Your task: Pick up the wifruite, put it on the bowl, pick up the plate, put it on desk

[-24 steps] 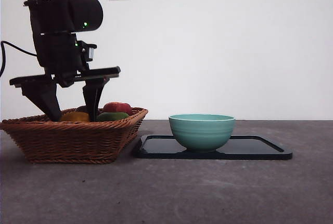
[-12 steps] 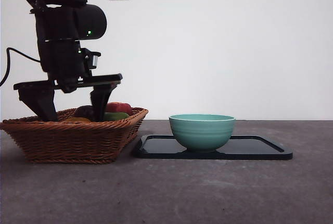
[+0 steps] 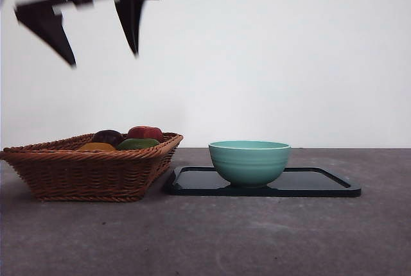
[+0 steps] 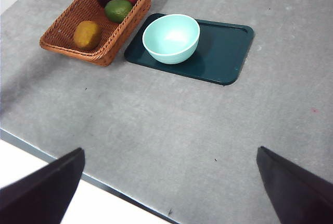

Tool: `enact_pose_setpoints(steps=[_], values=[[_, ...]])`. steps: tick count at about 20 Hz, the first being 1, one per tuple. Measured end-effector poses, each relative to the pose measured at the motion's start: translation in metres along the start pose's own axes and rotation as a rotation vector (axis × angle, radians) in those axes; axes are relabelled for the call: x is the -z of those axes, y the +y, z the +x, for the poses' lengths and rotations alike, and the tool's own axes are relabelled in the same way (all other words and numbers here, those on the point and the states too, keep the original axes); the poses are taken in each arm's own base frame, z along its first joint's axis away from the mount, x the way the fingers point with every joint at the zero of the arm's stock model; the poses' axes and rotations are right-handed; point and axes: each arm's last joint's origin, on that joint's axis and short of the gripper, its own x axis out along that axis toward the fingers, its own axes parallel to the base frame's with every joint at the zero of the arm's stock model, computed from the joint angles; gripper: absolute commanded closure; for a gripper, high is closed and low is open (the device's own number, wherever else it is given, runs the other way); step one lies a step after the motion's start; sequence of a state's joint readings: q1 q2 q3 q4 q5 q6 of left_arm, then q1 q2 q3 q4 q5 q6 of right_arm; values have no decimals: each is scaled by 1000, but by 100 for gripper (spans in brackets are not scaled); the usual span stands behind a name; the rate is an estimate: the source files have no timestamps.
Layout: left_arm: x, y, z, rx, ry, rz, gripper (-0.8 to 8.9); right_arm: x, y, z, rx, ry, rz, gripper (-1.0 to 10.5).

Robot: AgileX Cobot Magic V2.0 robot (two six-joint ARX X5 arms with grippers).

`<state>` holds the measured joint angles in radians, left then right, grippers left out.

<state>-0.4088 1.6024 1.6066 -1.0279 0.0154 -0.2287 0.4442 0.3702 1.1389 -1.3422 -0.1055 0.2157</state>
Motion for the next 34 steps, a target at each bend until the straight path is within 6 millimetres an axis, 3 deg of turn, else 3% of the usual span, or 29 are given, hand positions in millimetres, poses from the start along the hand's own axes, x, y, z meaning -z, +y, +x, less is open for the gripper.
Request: enact_pose_setpoints(steps=[3, 9, 13, 17, 22, 25, 34], values=[[20, -5, -52, 120, -23, 87, 272, 0, 0, 0, 0, 0, 0, 403], [83, -4, -149, 249, -120, 261, 250, 0, 0, 0, 0, 0, 0, 403], [123, 5, -195, 373, -226, 346, 251, 0, 0, 0, 0, 0, 0, 403], [159, 15, -229, 465, -327, 401, 252, 0, 0, 0, 0, 0, 2, 403], [200, 30, -255, 479, -420, 423, 252, 0, 0, 0, 0, 0, 2, 403], [219, 37, -260, 495, -460, 439, 252, 0, 0, 0, 0, 0, 2, 403], [238, 42, -230, 520, -372, 464, 252, 0, 0, 0, 0, 0, 95, 403]])
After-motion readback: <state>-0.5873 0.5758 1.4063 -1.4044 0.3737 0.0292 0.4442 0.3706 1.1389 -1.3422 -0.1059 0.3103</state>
